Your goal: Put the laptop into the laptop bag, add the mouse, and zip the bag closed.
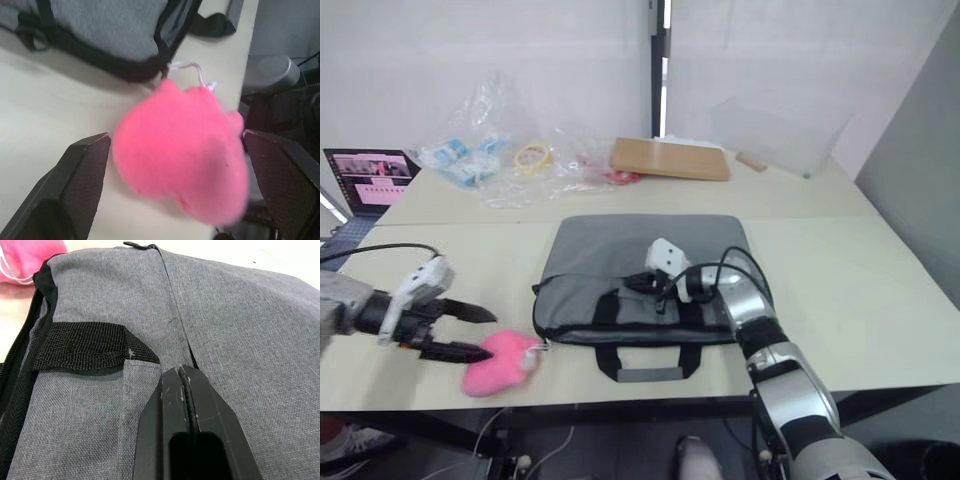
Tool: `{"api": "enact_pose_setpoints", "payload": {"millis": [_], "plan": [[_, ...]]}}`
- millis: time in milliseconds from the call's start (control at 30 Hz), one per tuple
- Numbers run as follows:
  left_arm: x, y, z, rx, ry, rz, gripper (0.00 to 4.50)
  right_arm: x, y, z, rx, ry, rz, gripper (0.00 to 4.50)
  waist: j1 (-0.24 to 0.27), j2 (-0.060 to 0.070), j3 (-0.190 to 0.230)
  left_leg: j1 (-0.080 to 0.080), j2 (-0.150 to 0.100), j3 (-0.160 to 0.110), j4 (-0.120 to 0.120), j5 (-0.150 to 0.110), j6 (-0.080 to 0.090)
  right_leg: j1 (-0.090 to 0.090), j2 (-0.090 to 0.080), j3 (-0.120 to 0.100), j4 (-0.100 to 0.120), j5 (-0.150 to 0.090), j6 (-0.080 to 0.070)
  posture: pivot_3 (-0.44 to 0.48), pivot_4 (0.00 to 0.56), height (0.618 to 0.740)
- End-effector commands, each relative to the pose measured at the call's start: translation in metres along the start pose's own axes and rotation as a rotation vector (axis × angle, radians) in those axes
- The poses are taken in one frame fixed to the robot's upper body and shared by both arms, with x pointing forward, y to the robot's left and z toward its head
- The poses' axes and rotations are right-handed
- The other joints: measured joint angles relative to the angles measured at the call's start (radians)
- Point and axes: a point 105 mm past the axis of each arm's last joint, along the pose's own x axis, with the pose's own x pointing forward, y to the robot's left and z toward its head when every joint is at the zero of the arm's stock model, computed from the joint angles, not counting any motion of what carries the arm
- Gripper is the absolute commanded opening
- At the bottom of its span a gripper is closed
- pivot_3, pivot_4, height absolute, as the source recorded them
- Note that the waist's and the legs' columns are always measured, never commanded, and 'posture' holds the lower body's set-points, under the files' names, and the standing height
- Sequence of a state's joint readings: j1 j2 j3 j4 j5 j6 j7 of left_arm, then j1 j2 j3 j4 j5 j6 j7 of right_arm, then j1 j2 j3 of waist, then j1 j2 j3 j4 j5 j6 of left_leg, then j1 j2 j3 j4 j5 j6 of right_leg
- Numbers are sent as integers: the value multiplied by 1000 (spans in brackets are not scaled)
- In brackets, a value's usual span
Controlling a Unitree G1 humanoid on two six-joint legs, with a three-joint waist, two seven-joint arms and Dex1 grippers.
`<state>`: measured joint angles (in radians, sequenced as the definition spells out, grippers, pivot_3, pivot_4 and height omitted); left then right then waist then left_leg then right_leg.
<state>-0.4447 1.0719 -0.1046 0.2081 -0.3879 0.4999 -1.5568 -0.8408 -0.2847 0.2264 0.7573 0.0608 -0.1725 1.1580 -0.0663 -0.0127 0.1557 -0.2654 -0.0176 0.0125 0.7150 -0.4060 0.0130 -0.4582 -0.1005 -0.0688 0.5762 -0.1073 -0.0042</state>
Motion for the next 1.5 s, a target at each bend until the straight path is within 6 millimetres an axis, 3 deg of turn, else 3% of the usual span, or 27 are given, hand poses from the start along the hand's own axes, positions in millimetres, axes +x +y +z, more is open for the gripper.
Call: {"api": "enact_pose_setpoints", "payload": {"millis": [33, 233, 400, 667, 1000, 1133, 1367, 1500], "plan": [[10, 8, 11, 37, 10, -50, 4462, -2, 4, -18, 49, 60, -2, 0, 1, -1, 0, -1, 0, 0, 0, 0, 1, 0, 0, 0, 0, 0, 0, 0, 150, 740], [24, -2, 3, -5, 68, -157, 4462, -3, 4, -18, 49, 62, -6, 0, -3, -1, 0, -1, 0, -4, 0, -2, 4, -1, 0, 1, -1, 0, 0, 0, 150, 740], [10, -16, -18, -45, 186, -188, 4462, -5, 1, -18, 53, 64, -23, 0, -1, -2, 1, -1, 1, -7, 0, -3, 5, -2, 1, 2, -1, 0, 1, 0, 150, 740], [8, -21, -15, -90, 137, -205, 4462, 0, 3, -17, 58, 56, -23, 0, 3, -3, 1, 0, 1, -6, 0, -3, 5, -1, 2, 2, -1, -1, 1, 0, 150, 740], [1, -44, -25, -157, 117, -236, 1299, 1, 5, -23, 47, 88, -5, 0, -1, -3, 1, 0, 1, -6, -1, -3, 5, -2, 2, 2, -1, -1, 1, 0, 150, 740], [7, -52, -18, -178, 53, -235, 89, 2, 6, -30, 50, 106, -15, 0, -2, -3, 1, 0, 1, -6, -1, -3, 5, -2, 2, 2, -1, -1, 1, 0, 150, 740], [27, -69, 11, -282, -141, -252, 41, 1, 10, -37, 57, 121, -5, 0, -1, -4, 1, 1, 1, -7, 0, -2, 4, -1, 2, 2, -1, -1, 1, 0, 150, 740], [58, -87, 13, -312, -226, -287, 41, 1, 10, -36, 57, 119, -4, 0, -2, -2, 1, 1, 1, -7, -1, -2, 3, -1, 1, 3, -1, -1, 1, 0, 150, 740]]}}
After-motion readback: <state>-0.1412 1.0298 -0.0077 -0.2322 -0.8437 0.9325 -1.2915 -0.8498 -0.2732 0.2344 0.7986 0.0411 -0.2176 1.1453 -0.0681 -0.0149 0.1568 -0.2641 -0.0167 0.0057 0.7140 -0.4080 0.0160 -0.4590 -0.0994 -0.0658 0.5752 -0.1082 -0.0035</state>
